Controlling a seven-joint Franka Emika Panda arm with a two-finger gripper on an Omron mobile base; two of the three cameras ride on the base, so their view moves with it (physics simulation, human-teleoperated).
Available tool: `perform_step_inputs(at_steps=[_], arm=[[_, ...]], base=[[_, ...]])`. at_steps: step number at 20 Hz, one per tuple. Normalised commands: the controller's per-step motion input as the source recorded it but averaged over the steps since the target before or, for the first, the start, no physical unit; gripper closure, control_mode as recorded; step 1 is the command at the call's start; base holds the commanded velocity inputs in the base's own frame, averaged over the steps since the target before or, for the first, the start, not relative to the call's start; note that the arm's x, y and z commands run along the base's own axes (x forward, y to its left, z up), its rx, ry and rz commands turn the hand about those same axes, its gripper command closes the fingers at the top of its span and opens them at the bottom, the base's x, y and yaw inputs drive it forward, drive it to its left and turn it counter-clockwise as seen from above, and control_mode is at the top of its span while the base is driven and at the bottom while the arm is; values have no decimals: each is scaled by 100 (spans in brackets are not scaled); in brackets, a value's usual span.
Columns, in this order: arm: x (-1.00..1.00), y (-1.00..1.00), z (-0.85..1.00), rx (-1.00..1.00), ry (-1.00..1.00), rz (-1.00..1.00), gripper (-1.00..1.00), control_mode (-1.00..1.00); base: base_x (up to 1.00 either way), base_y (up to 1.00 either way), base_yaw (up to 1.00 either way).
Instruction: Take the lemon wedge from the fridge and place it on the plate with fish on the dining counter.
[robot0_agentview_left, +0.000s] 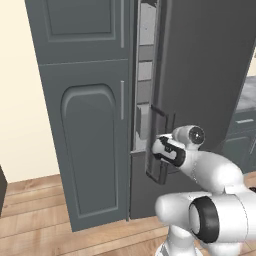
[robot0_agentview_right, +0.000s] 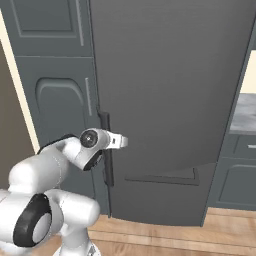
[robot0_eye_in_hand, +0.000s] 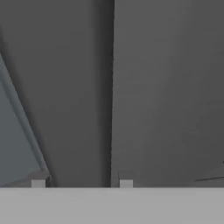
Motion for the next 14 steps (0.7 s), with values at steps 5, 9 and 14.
perform_step_inputs(at_steps=[5,9,14], arm=[[-68,-5,84,0,-5,-26,100,-100],[-88,0,100,0,-12,-25,100,-100],[-100,4,100,0,-17,-18,100,-100]], base=[[0,0,0],[0,0,0],[0,0,0]])
